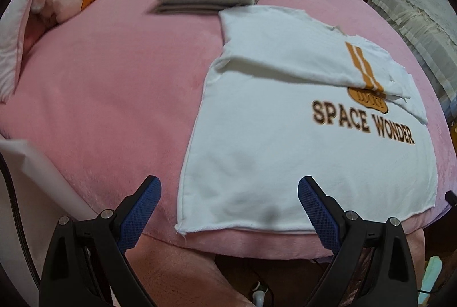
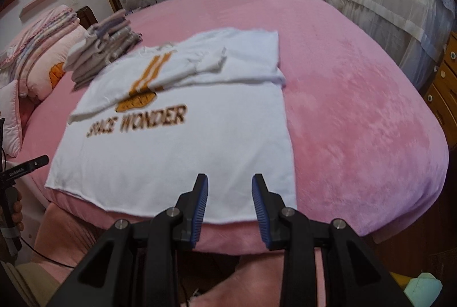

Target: Fold small clothes

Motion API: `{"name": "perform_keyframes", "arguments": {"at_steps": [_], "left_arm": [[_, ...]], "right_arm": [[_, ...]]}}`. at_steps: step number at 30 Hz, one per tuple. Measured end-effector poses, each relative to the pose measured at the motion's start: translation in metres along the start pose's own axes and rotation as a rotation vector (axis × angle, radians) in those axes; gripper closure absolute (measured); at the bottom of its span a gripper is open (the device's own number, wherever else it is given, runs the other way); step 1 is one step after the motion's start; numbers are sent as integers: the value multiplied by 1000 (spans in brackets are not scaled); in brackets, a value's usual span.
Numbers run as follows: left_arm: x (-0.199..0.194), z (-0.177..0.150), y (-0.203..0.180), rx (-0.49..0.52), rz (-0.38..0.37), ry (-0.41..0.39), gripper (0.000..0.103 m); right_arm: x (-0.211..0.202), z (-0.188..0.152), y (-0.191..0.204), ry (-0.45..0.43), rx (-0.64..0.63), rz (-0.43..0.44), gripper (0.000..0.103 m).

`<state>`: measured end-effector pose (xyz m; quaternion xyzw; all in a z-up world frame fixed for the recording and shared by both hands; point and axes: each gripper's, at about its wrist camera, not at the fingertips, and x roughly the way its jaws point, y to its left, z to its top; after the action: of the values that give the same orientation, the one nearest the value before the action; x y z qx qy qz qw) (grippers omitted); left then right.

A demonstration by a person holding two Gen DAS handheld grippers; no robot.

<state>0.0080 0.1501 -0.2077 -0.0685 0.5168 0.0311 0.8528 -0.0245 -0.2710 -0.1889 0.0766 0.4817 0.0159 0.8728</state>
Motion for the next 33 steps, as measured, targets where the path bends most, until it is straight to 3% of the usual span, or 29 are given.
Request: {"name": "perform_keyframes", "arguments": {"at_steps": [5, 10, 21, 33], "left_arm": [[22, -10, 19, -34, -25, 56, 7], [37, -15, 39, -91, -71, 91, 7], [52, -26, 68, -133, -204, 79, 7], [45, -33, 78, -158, -272, 95, 31]], "right_arm": [[19, -13, -31, 70, 77, 11, 71], [27, -16, -54, 82, 145, 19, 71], [54, -18, -85, 117, 228, 116, 71], [61, -24, -90, 140, 232, 225, 70]]}}
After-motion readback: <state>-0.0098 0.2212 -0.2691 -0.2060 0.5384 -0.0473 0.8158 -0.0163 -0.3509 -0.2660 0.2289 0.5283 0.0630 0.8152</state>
